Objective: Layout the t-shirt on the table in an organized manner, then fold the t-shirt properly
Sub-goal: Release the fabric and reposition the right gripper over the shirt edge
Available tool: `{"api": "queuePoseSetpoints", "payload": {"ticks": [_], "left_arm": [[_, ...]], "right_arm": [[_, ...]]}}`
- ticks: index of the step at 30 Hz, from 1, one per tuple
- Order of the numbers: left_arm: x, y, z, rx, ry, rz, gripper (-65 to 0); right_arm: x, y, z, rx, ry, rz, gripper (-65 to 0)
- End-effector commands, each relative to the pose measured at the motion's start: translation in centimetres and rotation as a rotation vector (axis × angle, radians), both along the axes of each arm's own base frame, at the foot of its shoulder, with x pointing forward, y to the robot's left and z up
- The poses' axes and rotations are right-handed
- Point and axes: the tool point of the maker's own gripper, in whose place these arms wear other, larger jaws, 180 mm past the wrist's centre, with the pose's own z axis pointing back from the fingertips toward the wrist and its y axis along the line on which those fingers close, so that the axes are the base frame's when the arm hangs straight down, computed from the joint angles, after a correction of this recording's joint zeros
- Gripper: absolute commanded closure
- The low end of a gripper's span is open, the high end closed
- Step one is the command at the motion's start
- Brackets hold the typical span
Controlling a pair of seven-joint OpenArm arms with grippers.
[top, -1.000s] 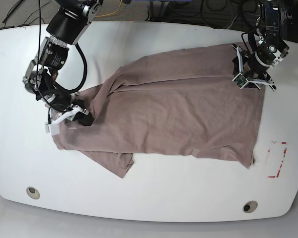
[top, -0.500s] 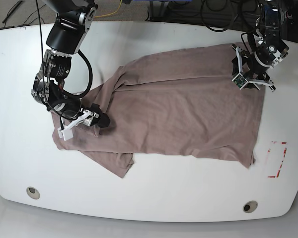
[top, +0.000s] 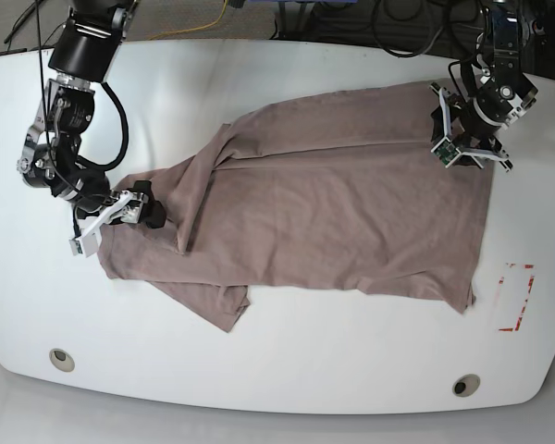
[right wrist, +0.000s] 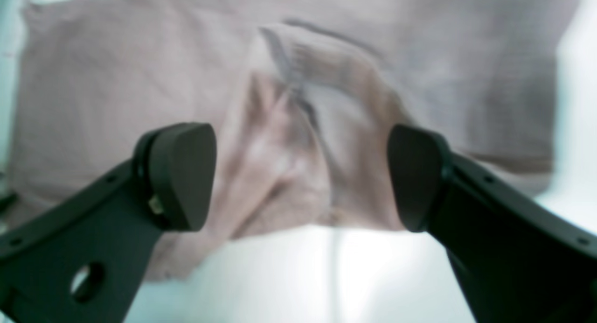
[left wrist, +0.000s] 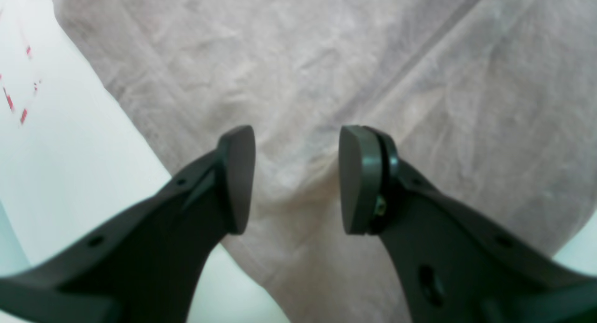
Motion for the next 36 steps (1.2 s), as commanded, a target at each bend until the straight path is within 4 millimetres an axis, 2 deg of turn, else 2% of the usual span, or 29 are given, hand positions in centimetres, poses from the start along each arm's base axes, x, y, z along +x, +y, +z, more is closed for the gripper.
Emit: {"api": "queuePoseSetpoints", "payload": {"ticks": [1,10,15,19,23,33,36], "left_arm": [[0.7,0.0,0.9,-0.003,-0.036,-0.008,-27.2],[0.7,0.0,0.9,-0.005,-0.035,-0.009,-27.2],[0.6,-0.6,0.7,-0.010,-0.030,-0.023,-27.2],[0.6,-0.6,0.7,-0.010,-0.030,-0.023,-27.2],[0.6,-0.6,0.7,-0.010,-0.030,-0.023,-27.2],[0.5,-0.9,0.6,-0.014,-0.026,-0.032,-27.2],[0.5,-1.0,0.6,-0.015,-0.025,-0.035,-27.2]], "right_arm": [[0.3,-0.4,1.9,-0.024,-0.066,0.012,-55.2],[-0.7,-0.5,0.8,-0.019,-0.049,0.000,-54.3],[-1.2,-0.9,-0.5,0.002,-0.028,-0.029,-50.4],[-1.4,-1.1,-1.6,0.019,-0.001,-0.042,-50.1],[-1.6,-0.6,-2.4,0.046,0.017,-0.049,-50.1],[-1.7,0.7,-2.8,0.080,0.022,-0.047,-49.9],[-1.6,1.1,-2.9,0.090,0.021,-0.047,-46.4]]}}
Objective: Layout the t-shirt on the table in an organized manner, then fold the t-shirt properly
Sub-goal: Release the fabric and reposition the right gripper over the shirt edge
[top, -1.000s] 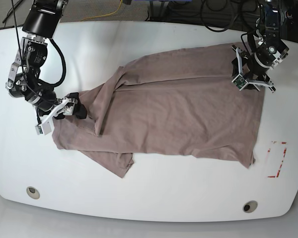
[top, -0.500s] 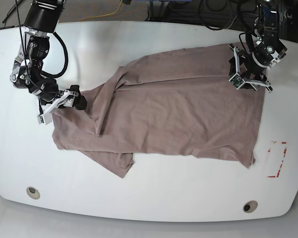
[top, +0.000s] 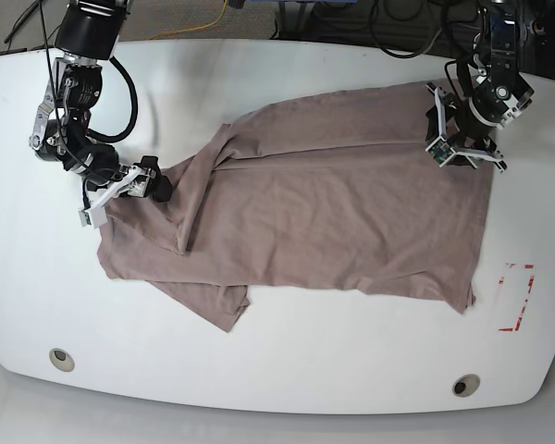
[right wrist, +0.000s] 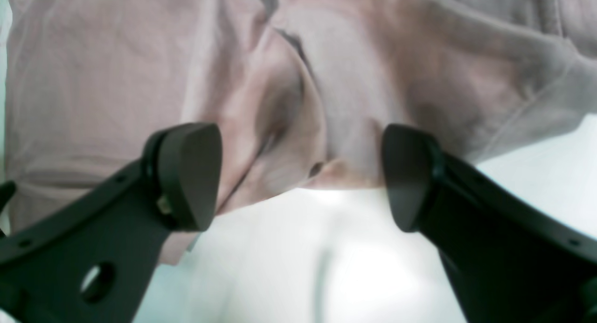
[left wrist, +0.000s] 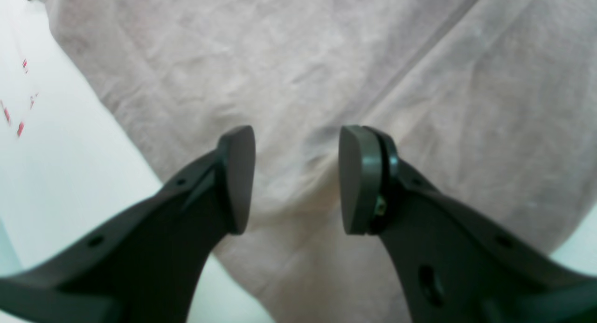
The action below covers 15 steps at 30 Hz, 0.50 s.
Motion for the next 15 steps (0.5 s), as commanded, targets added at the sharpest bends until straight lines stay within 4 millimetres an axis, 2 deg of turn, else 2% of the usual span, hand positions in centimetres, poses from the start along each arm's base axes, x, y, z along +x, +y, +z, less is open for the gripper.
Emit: {"api": "queuePoseSetpoints", "payload": {"ticks": [1,8,15], "left_arm": [[0.64,0.11,0.88,-0.001,-0.034,-0.006,-27.2],[0.64,0.11,0.88,-0.001,-0.034,-0.006,-27.2],[0.62,0.13,0.84,-0.001,-0.033,-0.005,-27.2]], "right_arm": [[1.13,-0.11,1.40,0.004,-0.055,0.001,-44.5],[1.24,-0.14,1.48,0.003,-0.057,-0.001,-25.7],[1.30,-0.14,1.52,0.003,-0.058,-0.001,-16.0]]}}
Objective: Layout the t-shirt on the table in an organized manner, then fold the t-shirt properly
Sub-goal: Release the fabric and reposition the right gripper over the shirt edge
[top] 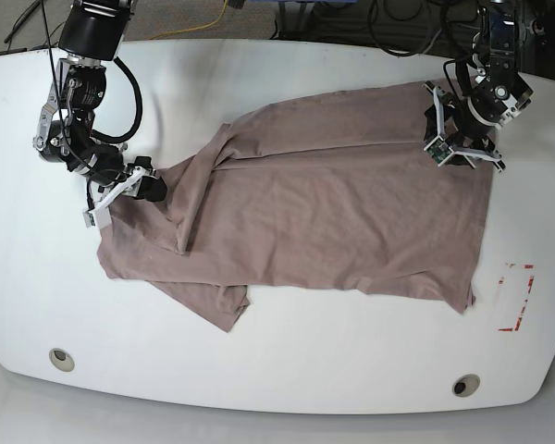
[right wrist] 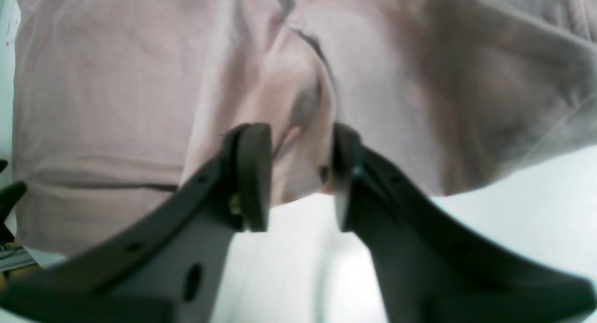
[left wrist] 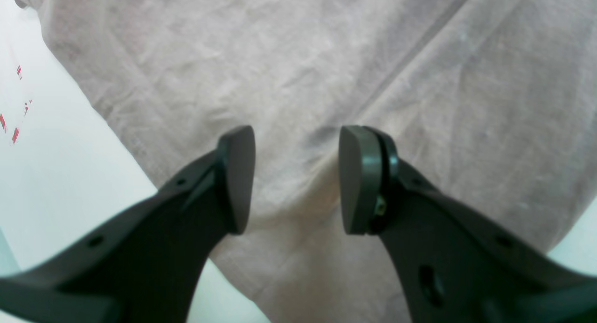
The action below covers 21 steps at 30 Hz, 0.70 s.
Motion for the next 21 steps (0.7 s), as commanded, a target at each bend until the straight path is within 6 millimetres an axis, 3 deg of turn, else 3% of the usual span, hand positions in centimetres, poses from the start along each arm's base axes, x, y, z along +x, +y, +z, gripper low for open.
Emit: {"api": "queuePoseSetpoints", "payload": {"ticks": [1,11,21], "left_arm": [[0.63,0.12,0.84,-0.001,-0.033,-0.005,-27.2],[0.63,0.12,0.84,-0.001,-0.033,-0.005,-27.2],[0.63,0.14,0.84,0.000,-0.033,-0.005,-27.2]], "right_arm": [[1.11,-0.50,1.46,-0.005,-0.054,-0.003,-14.1],[1.05,-0.45,1.40,-0.005,-0.052,-0.001,-0.1],[0.89,-0.24,1.96,-0.016,-0.067,0.010,0.0]]}}
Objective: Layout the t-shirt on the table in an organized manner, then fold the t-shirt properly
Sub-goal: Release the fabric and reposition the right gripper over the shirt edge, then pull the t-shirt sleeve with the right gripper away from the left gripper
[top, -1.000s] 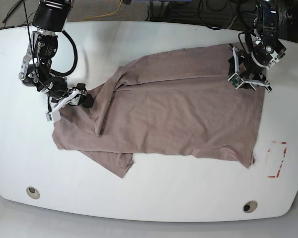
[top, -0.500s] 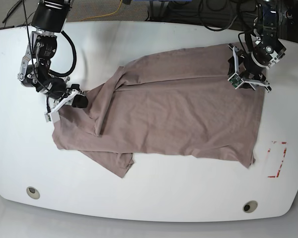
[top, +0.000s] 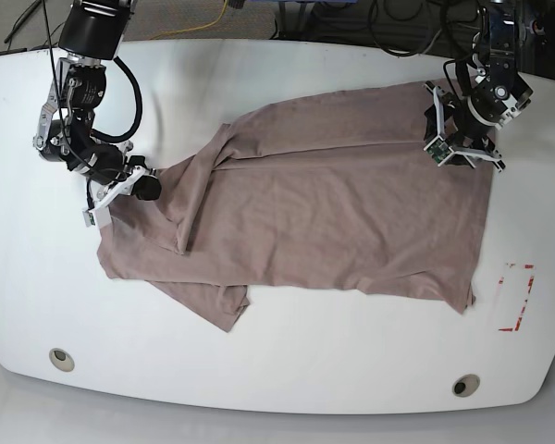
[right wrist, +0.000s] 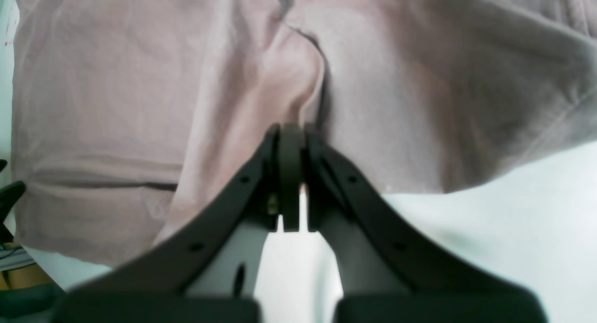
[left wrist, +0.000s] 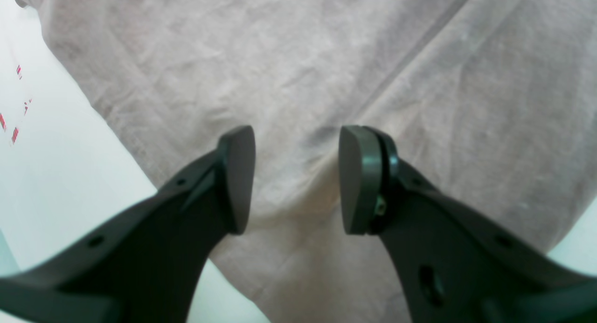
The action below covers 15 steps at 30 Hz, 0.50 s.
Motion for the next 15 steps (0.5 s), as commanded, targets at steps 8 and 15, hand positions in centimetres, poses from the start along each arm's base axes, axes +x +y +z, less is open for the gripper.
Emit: {"api": "queuePoseSetpoints", "payload": {"ticks": [8,15], "left_arm": [[0.6,0.1,0.9,0.000,-0.034,-0.005,-27.2],[0.6,0.1,0.9,-0.001,-0.034,-0.005,-27.2]], "right_arm": [[-0.5,0.0,3.1,-0.053,-0.094,0.024,0.0],[-3.4,-1.3,4.0,-0.099,-0.091,-0.026,0.0]]}}
